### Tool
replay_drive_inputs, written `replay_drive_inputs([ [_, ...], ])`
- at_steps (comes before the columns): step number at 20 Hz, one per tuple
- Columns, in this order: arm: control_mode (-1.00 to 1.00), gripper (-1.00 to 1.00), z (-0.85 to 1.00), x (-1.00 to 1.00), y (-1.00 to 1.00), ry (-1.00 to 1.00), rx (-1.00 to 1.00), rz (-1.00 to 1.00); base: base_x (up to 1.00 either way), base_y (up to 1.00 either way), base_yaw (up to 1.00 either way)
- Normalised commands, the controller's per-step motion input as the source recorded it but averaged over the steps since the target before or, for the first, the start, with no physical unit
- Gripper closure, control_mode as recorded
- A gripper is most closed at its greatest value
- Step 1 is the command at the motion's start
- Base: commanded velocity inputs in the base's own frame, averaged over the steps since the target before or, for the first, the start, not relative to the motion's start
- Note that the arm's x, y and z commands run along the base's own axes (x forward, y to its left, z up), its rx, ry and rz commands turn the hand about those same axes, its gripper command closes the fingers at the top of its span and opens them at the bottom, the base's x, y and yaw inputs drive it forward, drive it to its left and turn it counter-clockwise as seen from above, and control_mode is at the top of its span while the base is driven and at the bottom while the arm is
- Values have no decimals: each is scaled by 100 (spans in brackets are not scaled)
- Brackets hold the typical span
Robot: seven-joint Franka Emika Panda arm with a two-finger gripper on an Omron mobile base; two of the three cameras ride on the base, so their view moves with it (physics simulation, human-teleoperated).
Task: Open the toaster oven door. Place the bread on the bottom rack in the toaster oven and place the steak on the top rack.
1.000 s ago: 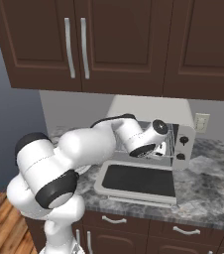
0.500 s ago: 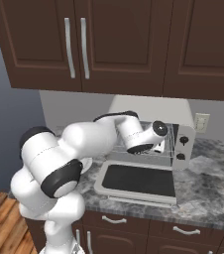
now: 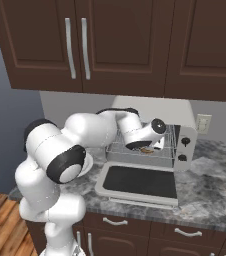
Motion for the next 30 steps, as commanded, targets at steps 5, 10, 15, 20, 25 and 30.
replay_drive_inputs([
  [5,-100,-100,0,29,0,0,0,2,0,0,0],
  [10,-100,-100,3,17,0,-1,0,3,0,0,0],
  [15,-100,-100,0,-49,-8,0,0,5,0,0,0],
  [20,-100,-100,2,-75,0,-1,-11,13,0,0,0],
  [25,-100,-100,18,-62,10,4,-25,15,0,0,0],
  [30,-100,-100,28,-71,17,11,-22,14,0,0,0],
])
